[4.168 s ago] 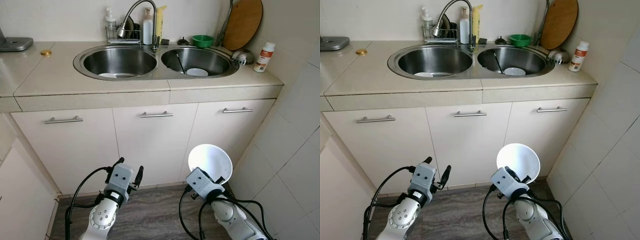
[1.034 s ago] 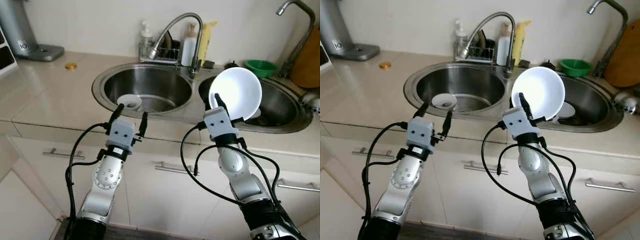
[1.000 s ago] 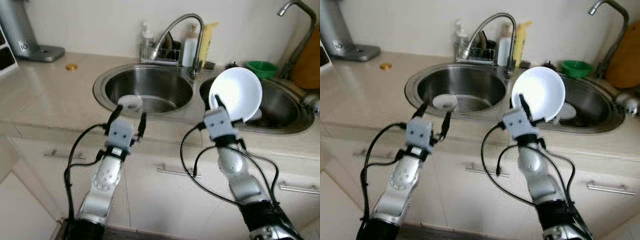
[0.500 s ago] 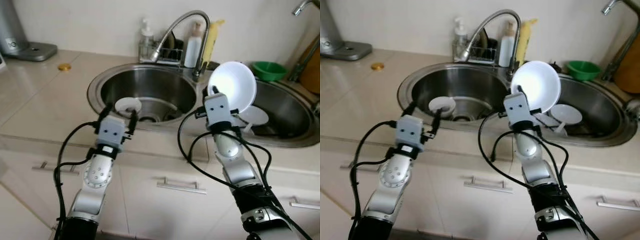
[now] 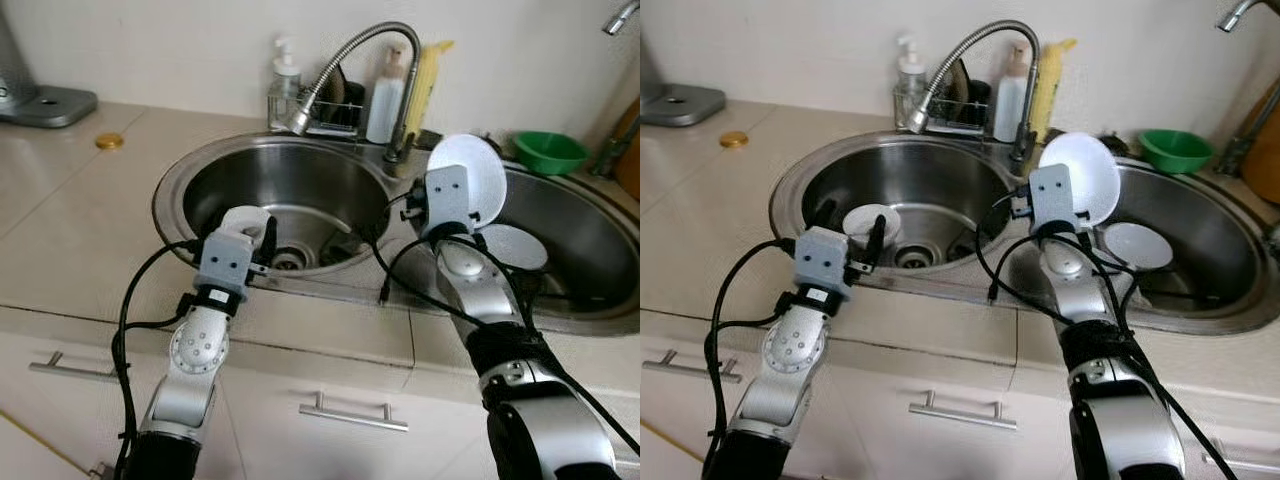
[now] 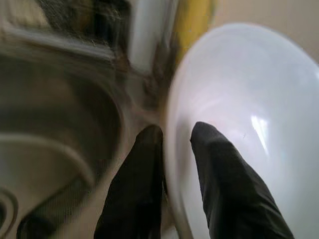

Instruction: Kitchen organization

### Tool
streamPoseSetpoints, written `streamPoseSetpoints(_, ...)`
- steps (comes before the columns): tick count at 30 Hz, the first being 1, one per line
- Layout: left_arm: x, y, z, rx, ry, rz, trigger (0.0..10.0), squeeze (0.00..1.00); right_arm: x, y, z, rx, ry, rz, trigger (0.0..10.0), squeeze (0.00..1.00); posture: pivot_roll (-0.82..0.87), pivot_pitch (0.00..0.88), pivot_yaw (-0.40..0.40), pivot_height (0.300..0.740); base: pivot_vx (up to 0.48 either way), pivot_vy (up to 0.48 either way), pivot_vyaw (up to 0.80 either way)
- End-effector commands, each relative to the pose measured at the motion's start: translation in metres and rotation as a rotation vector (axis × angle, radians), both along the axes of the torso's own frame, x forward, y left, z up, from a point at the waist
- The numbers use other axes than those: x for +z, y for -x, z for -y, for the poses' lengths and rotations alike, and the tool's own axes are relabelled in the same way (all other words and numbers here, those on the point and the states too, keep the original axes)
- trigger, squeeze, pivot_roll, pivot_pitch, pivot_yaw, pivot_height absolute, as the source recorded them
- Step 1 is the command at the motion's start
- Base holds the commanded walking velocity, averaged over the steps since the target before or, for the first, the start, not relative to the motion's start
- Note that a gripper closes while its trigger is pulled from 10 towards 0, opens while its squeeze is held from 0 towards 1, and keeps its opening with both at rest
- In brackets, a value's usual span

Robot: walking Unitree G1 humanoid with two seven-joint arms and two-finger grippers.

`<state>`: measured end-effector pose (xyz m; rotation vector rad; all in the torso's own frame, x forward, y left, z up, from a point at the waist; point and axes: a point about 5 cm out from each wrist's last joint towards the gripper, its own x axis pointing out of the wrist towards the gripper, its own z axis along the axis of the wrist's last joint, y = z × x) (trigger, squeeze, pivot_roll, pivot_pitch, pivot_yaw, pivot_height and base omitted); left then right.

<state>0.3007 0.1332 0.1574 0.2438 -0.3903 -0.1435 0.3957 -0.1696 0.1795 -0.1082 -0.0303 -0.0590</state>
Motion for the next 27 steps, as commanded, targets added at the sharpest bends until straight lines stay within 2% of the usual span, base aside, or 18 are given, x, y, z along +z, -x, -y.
streamPoseSetpoints(1,0.001,0.001,0.004,-0.016,-0.004,0.006,10.0,0.0,0.001,-0.003,0.01,-0.032,-0.102,-0.045,10.0,0.0,0.1,0.0,-0.052,0.74,0.0,0.0,0.0)
streamPoseSetpoints(3,0.0,0.001,0.005,-0.018,-0.006,0.004,10.0,0.0,0.0,-0.006,0.015,-0.048,-0.19,-0.079,10.0,0.0,0.1,0.0,-0.051,0.74,0.0,0.0,0.0)
streamPoseSetpoints(6,0.0,0.001,0.005,-0.019,-0.007,0.002,10.0,0.0,-0.001,-0.006,0.036,-0.141,-0.27,-0.12,10.0,0.0,0.1,0.0,-0.052,0.74,0.0,0.0,0.0)
streamPoseSetpoints(9,-0.001,0.001,0.005,-0.02,-0.008,0.0,10.0,0.0,-0.009,-0.005,0.043,-0.17,-0.378,-0.168,10.0,0.0,0.1,0.0,-0.052,0.74,0.0,0.0,0.0)
streamPoseSetpoints(12,-0.002,0.002,0.005,-0.021,-0.01,-0.005,10.0,0.0,-0.019,-0.002,0.047,-0.2,-0.431,-0.221,10.0,0.0,0.1,0.0,-0.05,0.74,0.0,0.0,0.0)
streamPoseSetpoints(16,-0.004,0.001,0.007,-0.025,-0.011,-0.012,10.0,0.0,-0.036,0.003,0.046,-0.219,-0.536,-0.298,10.0,0.0,0.09,0.0,-0.048,0.74,0.0,0.0,0.0)
streamPoseSetpoints(24,-0.004,-0.001,0.008,-0.029,-0.014,-0.018,10.0,0.0,-0.049,0.006,0.037,-0.21,-0.592,-0.376,10.0,0.0,0.09,0.0,-0.043,0.74,0.0,0.0,0.0)
streamPoseSetpoints(27,-0.005,-0.001,0.008,-0.031,-0.017,-0.018,10.0,0.0,-0.049,0.007,0.038,-0.222,-0.611,-0.371,10.0,0.0,0.09,0.0,-0.044,0.74,0.0,0.0,0.0)
